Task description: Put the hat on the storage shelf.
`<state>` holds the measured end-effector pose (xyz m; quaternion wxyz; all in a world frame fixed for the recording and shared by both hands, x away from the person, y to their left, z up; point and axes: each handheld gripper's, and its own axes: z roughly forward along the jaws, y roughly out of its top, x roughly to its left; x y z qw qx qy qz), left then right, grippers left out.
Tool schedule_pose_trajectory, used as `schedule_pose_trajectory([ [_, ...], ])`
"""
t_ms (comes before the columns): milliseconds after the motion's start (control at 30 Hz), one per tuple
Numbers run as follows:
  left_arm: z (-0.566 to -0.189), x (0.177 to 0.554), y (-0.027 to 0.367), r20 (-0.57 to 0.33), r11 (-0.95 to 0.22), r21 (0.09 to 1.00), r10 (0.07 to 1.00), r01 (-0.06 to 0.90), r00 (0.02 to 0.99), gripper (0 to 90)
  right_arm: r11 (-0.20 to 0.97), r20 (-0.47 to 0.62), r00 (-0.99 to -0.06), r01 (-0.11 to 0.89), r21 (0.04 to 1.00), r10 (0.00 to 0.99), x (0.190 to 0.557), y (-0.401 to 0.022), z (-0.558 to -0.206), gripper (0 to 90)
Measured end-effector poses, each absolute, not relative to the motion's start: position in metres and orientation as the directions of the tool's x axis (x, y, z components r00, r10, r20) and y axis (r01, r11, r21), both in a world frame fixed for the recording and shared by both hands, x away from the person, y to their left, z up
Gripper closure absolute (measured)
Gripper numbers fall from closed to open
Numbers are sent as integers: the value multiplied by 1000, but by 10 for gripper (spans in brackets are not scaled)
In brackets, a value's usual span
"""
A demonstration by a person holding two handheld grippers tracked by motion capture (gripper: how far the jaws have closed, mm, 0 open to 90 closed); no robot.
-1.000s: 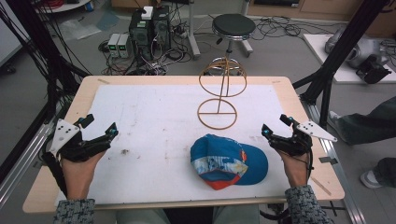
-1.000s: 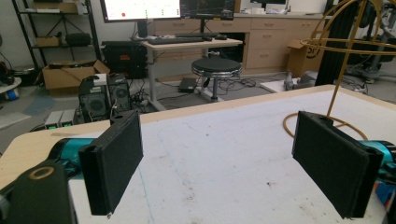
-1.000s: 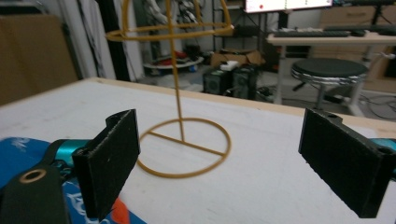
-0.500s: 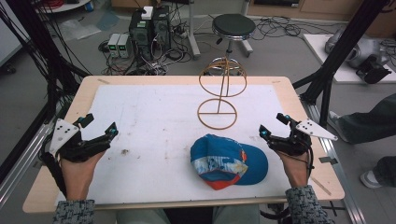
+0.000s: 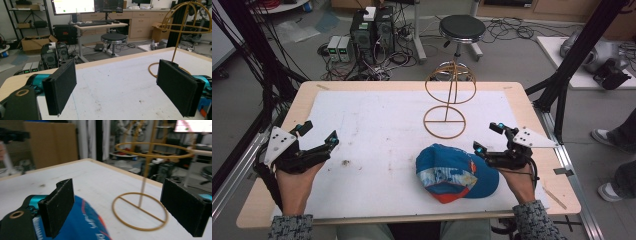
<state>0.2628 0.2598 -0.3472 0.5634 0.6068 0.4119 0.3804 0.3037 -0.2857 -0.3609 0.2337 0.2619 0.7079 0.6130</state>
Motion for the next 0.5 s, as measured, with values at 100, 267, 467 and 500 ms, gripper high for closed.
schedule_pose_trajectory([
  [100,-345,261,260,-1,-24,998,929,62,370,166,144,-27,-791,77,987,612,302,-274,-362,112],
  [267,-344,260,261,2,-26,998,929,60,369,167,235,-54,-861,78,969,506,298,-247,-369,149],
  [467,-344,261,259,1,-26,998,928,63,373,167,305,-85,-881,70,950,466,297,-227,-380,178],
  [500,-344,261,259,2,-27,998,927,61,375,166,321,-86,-885,74,944,458,297,-223,-382,193],
])
